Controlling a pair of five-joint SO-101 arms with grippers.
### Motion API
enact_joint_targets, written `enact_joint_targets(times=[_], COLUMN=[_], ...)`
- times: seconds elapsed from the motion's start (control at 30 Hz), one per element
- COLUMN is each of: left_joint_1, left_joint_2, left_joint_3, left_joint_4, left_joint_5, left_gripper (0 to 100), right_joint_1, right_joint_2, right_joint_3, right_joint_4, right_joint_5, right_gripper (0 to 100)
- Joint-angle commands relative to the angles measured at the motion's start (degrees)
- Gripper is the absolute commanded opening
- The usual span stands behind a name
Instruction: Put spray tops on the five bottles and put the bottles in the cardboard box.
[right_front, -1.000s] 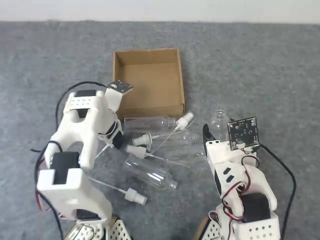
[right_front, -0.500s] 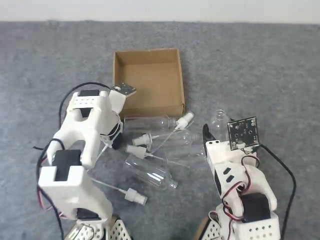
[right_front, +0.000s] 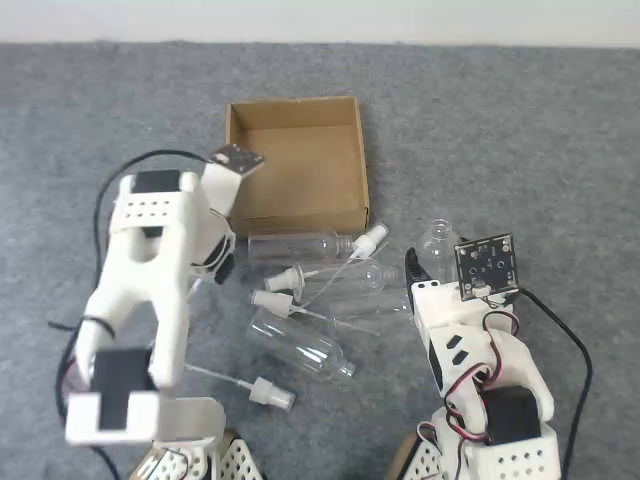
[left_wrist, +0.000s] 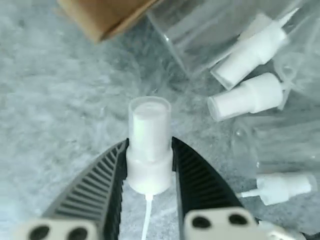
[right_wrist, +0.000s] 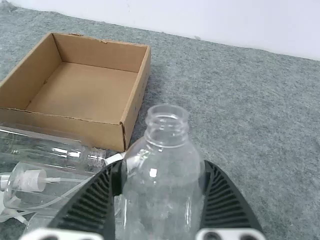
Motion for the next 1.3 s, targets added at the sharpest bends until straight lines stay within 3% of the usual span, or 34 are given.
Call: enact_joint_targets(times=[0.0, 0.27, 0.5, 1.1, 1.27], left_joint_1=[0.00, 0.44, 0.44, 4.66, 7.47], left_joint_2=[-7.65, -17.93, -26.73, -47.30, -49.41], left_joint_3=[-2.33, -2.42, -2.42, -2.33, -2.33], left_joint_4=[1.93, 1.93, 1.85, -3.16, -6.59], left_joint_5=[0.70, 7.38, 8.09, 29.36, 32.62], left_gripper=[2, 2, 2, 1, 1], right_joint_1=[-3.47, -8.57, -13.49, -13.76, -13.85], right_joint_2=[-1.27, -1.27, -1.27, -1.71, -7.96], right_joint_3=[-0.35, 0.00, 1.76, 1.41, 3.43], right_joint_4=[-1.10, -0.92, -1.45, -1.01, -0.48], right_joint_5=[-0.70, -0.70, -0.70, -4.22, -4.04], right_gripper=[6.9, 6.6, 6.6, 6.5, 6.5])
